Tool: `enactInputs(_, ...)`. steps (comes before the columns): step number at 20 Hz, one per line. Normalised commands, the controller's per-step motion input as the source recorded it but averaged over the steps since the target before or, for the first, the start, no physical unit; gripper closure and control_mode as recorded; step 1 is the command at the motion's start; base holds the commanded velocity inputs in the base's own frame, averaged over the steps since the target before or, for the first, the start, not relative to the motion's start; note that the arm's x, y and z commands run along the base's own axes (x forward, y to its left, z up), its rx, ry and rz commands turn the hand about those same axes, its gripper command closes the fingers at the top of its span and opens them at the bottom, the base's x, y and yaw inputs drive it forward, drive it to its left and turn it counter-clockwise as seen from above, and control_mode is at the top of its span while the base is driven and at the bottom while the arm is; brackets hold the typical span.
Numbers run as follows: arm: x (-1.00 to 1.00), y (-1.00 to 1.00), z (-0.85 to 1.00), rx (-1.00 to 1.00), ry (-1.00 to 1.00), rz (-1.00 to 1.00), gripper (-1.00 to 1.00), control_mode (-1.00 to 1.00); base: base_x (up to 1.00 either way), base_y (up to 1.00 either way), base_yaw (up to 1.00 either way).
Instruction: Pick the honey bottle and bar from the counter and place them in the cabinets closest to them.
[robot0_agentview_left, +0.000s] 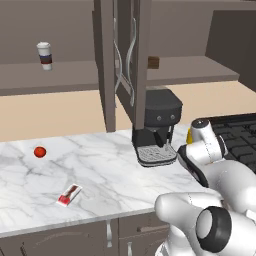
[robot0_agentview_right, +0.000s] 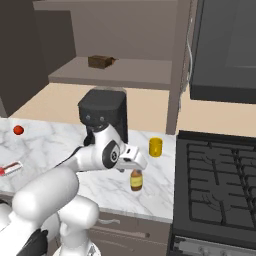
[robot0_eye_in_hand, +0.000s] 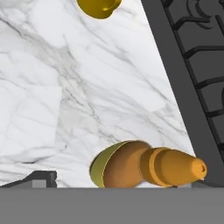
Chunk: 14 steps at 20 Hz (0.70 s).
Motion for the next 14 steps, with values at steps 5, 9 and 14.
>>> enactInputs(5,0.05,-0.16,-0.18,-0.01,0.00,-0.03,-1.00,-1.00,0.00,0.00,0.00)
enactInputs(9,0.00,-0.22,-0.18,0.00,0.00,-0.05,-1.00,-1.00,0.00,0.00,0.00)
enactInputs(14,0.00,-0.13,-0.14,0.00,0.00,-0.06,1.00,-1.00,0.00,0.00,0.00)
